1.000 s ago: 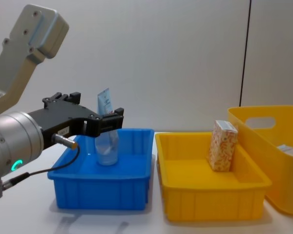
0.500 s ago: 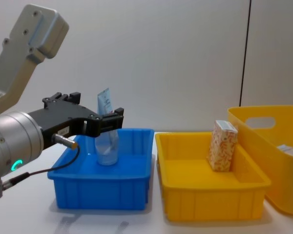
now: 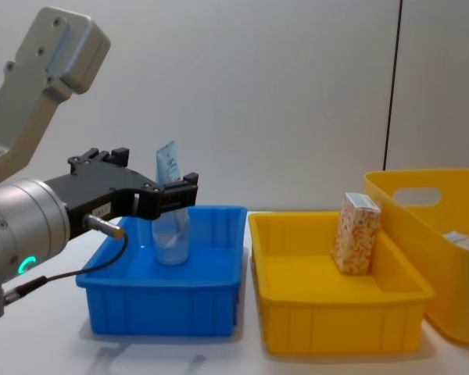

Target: Bimanual collaborative sorting of washing and personal care products

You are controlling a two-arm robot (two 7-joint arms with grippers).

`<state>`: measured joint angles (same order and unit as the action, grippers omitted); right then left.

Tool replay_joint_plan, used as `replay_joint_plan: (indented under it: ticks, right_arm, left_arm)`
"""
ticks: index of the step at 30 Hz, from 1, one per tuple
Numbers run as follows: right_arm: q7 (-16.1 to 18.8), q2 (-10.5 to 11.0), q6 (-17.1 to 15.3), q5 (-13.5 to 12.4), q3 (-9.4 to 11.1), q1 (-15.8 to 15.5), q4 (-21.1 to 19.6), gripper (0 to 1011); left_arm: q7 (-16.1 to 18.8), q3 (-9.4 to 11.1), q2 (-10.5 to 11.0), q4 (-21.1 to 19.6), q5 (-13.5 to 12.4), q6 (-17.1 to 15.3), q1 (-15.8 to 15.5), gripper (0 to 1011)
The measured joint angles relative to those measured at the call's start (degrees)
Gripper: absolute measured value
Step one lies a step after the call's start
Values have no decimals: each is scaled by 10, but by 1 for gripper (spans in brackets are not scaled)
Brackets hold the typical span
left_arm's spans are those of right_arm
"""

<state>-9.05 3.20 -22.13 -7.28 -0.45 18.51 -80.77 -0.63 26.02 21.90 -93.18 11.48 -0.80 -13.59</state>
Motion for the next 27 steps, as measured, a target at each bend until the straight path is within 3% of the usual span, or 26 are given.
replay_joint_plan:
  ticks: [10,18,27]
  right_arm:
    - [-1,-3,-12,1,-1,8,17,757]
    - [0,-4,-14,2,-1,9,20,969]
    - [14,-5,10,-1,1,3,4,1002]
  left_arm:
    - [0,0,0,0,0,0,0,1001]
    - [0,0,0,0,0,0,0,1001]
    - [0,0,0,0,0,0,0,1001]
